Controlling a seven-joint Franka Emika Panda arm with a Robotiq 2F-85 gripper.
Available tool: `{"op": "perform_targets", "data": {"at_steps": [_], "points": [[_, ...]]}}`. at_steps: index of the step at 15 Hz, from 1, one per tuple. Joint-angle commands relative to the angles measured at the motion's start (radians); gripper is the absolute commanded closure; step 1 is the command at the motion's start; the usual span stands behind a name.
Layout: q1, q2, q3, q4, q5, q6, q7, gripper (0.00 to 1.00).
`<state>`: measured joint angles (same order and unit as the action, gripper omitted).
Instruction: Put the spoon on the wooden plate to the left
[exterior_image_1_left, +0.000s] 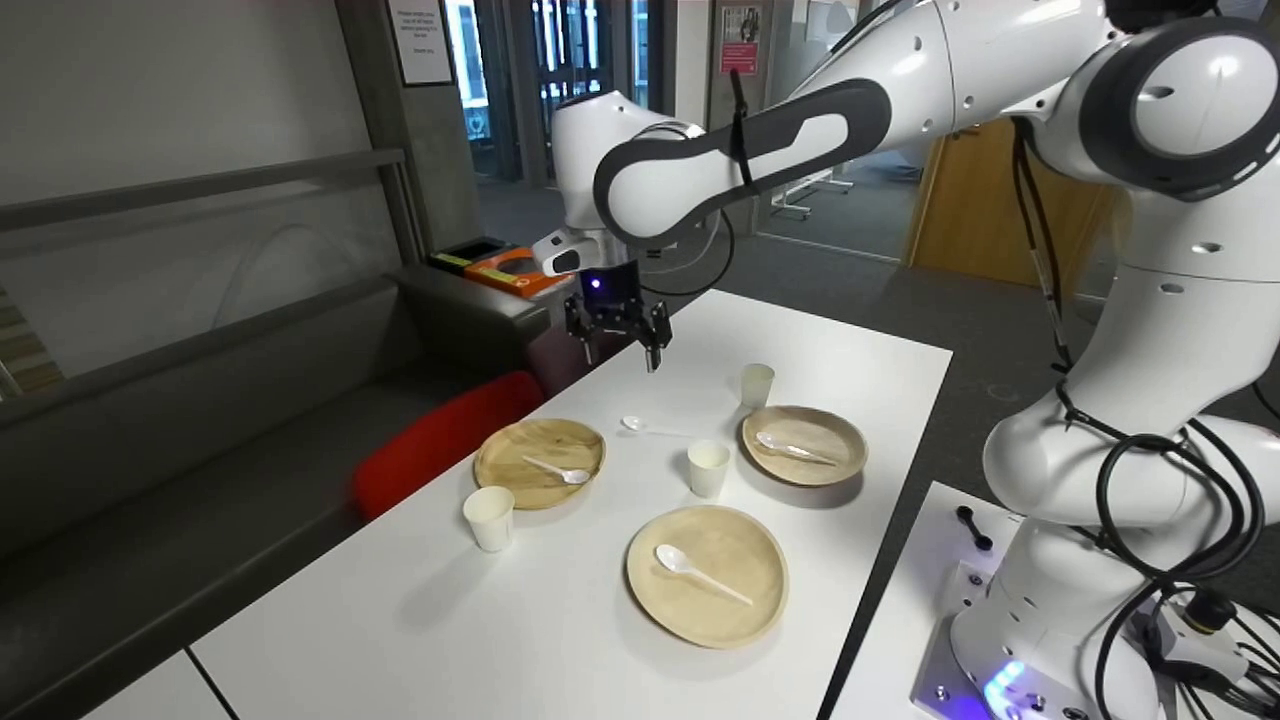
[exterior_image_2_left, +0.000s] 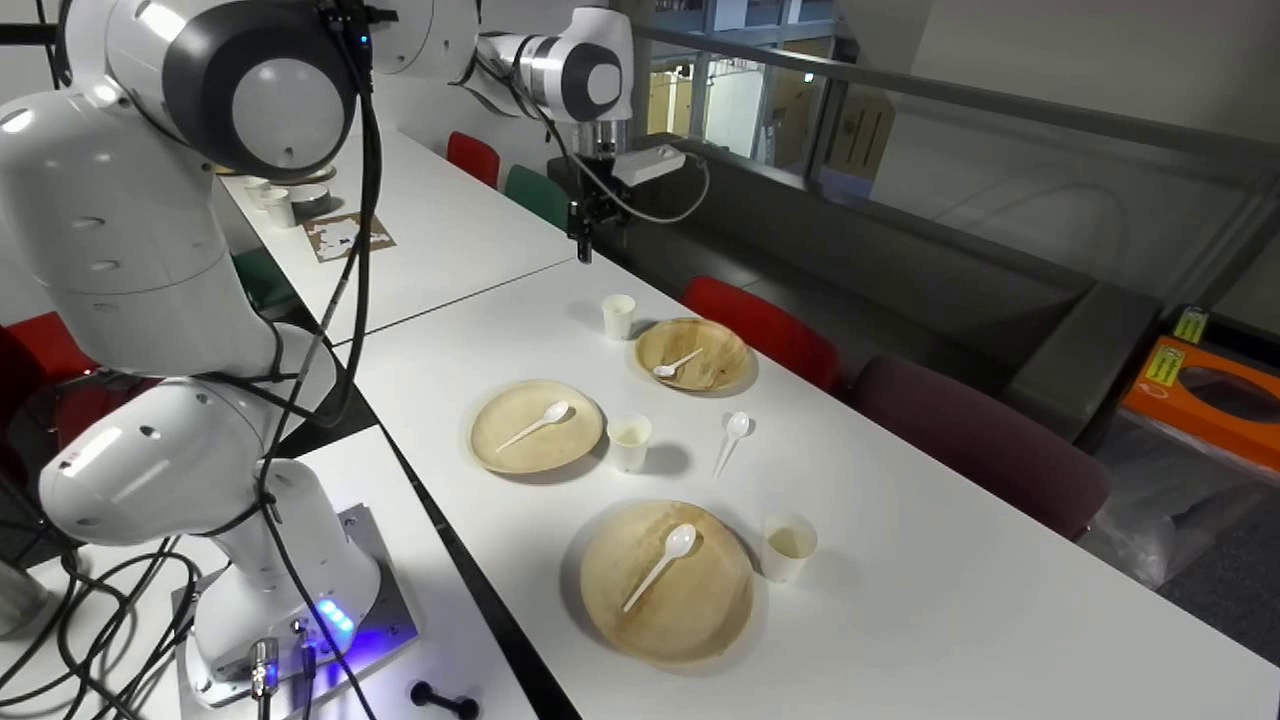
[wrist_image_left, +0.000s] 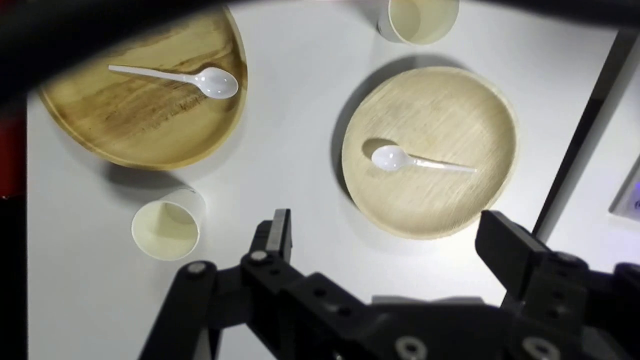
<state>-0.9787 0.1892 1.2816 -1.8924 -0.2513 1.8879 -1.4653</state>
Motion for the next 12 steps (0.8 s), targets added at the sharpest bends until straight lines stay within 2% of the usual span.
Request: {"op": "perform_targets", "data": {"at_steps": [1,3,4,5,8,10,12], "points": [[-0.081,-0.042,0.013,-0.019,0.141,0.046,0.063,0.00],[-0.118,-0.047,0.008,-0.024,0.207,0.069,0.092,0.00],[-0.023,-0.116,-0.134,-0.027,0.306,0.088,0.059,0.00],[-0.016,-0.128,-0.170,-0.029,0.358,0.100,0.063,0.00],[0.121,-0.181,-0.396,-0.047,0.503,0.131,0.089,0.00],[0.238,-0.213,-0.554,-0.073,0.559,0.158,0.126,0.00],[0.378,-0.240,-0.713,-0.105,0.554,0.194,0.198,0.00]]}}
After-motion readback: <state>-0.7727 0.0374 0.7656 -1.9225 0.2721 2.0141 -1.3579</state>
